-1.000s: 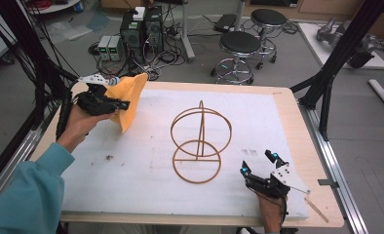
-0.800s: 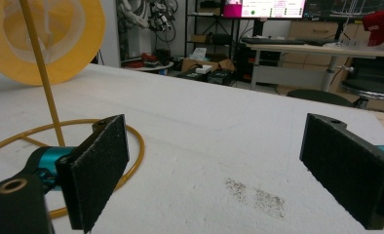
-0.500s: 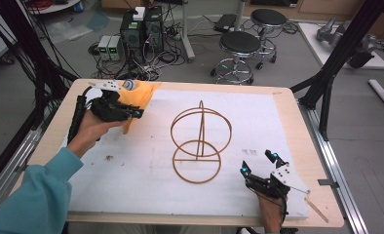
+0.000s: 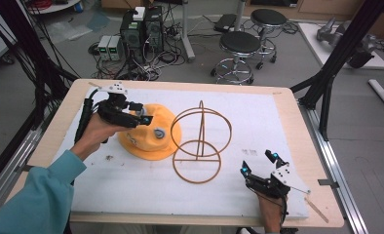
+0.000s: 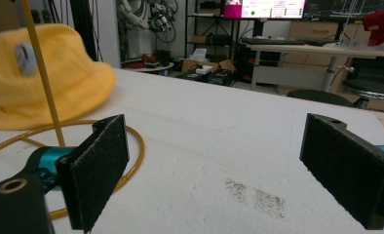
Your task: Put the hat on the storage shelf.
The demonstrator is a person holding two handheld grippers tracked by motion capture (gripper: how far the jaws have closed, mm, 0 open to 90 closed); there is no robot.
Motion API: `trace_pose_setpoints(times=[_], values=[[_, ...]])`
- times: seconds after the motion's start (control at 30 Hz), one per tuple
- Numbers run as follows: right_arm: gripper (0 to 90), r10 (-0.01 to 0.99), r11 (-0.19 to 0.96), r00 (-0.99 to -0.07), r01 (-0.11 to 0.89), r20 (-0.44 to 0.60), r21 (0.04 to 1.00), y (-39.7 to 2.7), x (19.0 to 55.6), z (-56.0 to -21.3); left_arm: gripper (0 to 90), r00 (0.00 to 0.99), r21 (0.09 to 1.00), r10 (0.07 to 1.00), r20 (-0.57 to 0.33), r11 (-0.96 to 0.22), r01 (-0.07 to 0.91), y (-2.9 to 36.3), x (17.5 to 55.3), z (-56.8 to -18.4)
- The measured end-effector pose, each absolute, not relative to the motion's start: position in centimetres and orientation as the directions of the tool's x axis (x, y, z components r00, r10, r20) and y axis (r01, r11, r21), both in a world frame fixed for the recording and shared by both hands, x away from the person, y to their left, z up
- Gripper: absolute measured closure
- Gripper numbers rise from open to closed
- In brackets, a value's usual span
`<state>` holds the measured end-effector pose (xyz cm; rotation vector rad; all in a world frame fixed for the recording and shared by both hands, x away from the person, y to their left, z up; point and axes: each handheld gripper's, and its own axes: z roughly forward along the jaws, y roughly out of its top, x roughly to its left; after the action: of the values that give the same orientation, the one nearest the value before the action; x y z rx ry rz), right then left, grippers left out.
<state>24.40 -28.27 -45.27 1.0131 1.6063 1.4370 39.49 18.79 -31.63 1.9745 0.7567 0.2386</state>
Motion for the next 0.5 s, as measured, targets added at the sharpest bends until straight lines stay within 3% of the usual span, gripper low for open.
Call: trace_pose_setpoints(times=[0.1,0.5], values=[[9.5,0.910,0.060,-0.413,0.080,-0.022,0.995,-28.27,24.40,-45.26,10.0,0.778,0.859,0.615,-0.127,-0.324,0.396,19.10,39.51,-31.52],[9.4,0.910,0.063,-0.413,0.077,-0.025,0.995,-28.27,24.40,-45.27,9.9,0.777,0.875,0.627,-0.046,-0.350,0.335,19.81,39.31,-31.99]])
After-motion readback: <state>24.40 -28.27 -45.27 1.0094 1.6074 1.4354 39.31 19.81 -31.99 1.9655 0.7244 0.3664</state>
